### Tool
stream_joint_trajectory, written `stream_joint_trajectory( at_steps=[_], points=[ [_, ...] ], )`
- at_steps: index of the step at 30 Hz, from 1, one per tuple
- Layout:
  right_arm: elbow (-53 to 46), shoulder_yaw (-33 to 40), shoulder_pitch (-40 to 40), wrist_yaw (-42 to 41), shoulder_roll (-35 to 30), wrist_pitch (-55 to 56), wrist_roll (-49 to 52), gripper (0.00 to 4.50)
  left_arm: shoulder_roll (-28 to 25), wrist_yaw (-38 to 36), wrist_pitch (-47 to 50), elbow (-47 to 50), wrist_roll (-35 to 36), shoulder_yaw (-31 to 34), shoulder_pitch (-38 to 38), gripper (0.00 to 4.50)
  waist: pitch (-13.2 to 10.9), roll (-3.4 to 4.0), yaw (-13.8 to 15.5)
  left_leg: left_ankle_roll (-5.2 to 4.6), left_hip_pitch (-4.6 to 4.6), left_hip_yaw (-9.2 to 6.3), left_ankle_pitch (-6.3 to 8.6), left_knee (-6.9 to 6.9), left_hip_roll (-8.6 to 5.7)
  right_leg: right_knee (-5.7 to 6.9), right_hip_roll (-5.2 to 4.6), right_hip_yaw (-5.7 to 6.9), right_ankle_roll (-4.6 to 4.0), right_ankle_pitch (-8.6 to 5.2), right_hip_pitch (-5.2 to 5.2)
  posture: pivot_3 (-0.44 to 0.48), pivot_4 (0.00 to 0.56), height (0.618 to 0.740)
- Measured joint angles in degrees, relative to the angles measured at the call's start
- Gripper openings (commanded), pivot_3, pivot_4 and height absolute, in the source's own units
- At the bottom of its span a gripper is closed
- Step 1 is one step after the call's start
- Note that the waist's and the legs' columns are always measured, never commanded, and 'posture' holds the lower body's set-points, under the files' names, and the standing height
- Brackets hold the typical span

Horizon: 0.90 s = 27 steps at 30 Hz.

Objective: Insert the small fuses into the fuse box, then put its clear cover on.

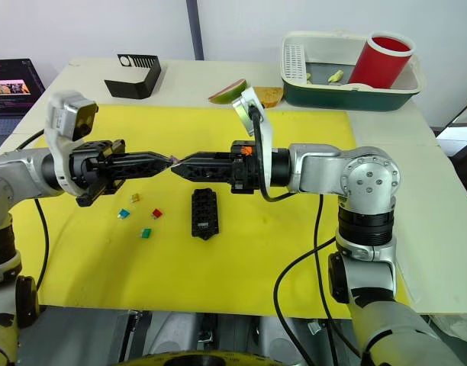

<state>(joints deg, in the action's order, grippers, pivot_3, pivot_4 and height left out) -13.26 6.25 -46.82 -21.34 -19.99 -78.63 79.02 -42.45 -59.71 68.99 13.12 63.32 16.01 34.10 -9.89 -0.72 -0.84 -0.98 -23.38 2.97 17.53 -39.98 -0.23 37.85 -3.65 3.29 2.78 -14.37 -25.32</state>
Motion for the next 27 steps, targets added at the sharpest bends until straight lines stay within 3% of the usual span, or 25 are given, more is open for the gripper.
stream_joint_trajectory(
  at_steps=[11,14,15,27],
  points=[
    [0.0,-1.5,0.0,-0.2,-1.2,1.7,0.1,1.50,-0.5,0.3,-0.8,0.0,1.0,-0.4,-0.2,0.00,0.0,0.00,0.0,0.00,0.00,0.00,0.00,0.00,0.00,-0.01,0.00,0.00,0.00,0.00,0.00,0.000,0.150,0.740],
    [0.0,-1.5,0.0,-0.1,-1.4,1.9,0.1,0.21,-0.7,0.2,-0.8,0.0,1.3,-0.7,-0.3,0.00,0.0,0.00,0.0,0.00,0.00,0.00,0.00,0.00,0.00,-0.02,0.00,0.00,0.00,0.00,0.00,0.000,0.150,0.740],
    [0.0,-1.5,0.0,-0.1,-1.5,2.0,0.1,0.05,-0.8,0.2,-0.8,0.2,1.7,-0.7,-0.3,0.00,0.0,0.00,0.0,0.00,0.00,0.00,0.00,0.00,0.00,-0.03,0.00,0.00,0.00,0.00,0.00,0.000,0.150,0.740],
    [0.0,-2.7,0.0,-0.2,-1.8,2.1,-0.1,0.05,-2.6,0.1,-1.9,0.5,2.1,-1.5,-1.3,0.00,0.0,0.00,0.0,0.00,0.00,-0.01,0.00,0.01,0.01,-0.03,0.00,-0.01,0.00,0.00,0.00,0.000,0.150,0.740]
  ],
)
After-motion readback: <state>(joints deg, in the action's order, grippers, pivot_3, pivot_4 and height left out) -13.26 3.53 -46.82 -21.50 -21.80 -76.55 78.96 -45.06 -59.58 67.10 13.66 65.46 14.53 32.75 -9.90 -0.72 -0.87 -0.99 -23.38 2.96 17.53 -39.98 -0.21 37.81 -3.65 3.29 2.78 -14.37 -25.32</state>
